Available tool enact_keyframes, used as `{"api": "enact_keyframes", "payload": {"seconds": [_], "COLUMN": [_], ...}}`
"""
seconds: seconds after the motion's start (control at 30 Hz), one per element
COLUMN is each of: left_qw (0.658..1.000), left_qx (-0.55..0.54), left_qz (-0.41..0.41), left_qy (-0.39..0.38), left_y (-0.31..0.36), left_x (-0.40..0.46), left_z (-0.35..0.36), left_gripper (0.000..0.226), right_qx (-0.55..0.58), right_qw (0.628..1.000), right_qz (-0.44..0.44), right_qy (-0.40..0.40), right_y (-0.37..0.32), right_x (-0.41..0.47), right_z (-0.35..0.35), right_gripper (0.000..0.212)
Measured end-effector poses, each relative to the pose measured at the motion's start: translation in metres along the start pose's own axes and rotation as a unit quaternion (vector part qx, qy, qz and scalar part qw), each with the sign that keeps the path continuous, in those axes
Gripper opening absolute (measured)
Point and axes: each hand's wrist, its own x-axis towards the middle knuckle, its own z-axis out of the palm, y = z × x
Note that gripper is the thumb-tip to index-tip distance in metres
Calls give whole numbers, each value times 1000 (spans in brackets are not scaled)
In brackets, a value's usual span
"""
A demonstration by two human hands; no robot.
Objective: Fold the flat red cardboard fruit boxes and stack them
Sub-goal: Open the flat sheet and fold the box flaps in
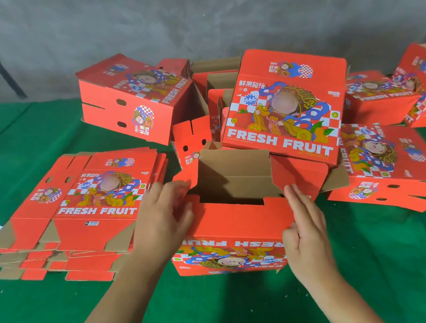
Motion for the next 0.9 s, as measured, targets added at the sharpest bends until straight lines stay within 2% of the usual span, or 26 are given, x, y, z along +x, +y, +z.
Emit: {"api": "enact_keyframes", "payload": {"seconds": [0.03, 0.13, 0.17, 0.23, 0.3, 0.37, 0.47, 0.53, 0.6, 0.63, 0.7, 0.77, 0.83, 0.9], "left_qw": [1000, 995, 994, 990, 970, 964, 963, 951, 955, 964, 983, 986, 981, 972], "left_qx": [10, 75, 65, -29, -96, -77, -29, 63, 125, 120, 25, -55, -103, -133], "left_qz": [1, 50, 75, 89, 89, 76, 2, -12, 11, 16, 13, 55, 69, 54], "left_qy": [-12, -31, -36, -103, -207, -243, -270, -303, -268, -235, -182, -149, -149, -185], "left_y": [0, 3, 3, 1, -2, -4, -6, -4, -4, -3, -3, -6, -9, -9], "left_x": [9, 33, 38, 44, 49, 56, 66, 69, 67, 67, 67, 64, 63, 63], "left_z": [-1, -3, -1, 3, 3, 1, 2, 8, 18, 20, 19, 16, 12, 11], "left_gripper": [21, 41, 40, 36, 49, 56, 64, 63, 67, 72, 68, 43, 53, 57], "right_qx": [-3, -16, -18, -17, -17, -16, -24, -39, -39, -39, -43, -58, -69, -49], "right_qw": [1000, 1000, 1000, 1000, 1000, 999, 999, 999, 998, 997, 995, 989, 985, 986], "right_qz": [-2, -12, -9, 2, 6, 10, 2, -11, -5, 4, 32, 68, 88, 116], "right_qy": [1, -1, -6, -15, -21, -27, -32, -37, -51, -61, -88, -119, -132, -108], "right_y": [1, 1, 1, -1, -1, 0, 1, 1, 1, 0, -3, -7, -12, -20], "right_x": [0, 2, 3, 5, 7, 8, 6, 3, 1, 0, 0, 6, 24, 46], "right_z": [0, -2, -2, -1, 0, -1, -1, -1, -3, -4, -8, -13, -18, -19], "right_gripper": [73, 68, 67, 67, 68, 68, 66, 62, 60, 58, 52, 52, 61, 68]}}
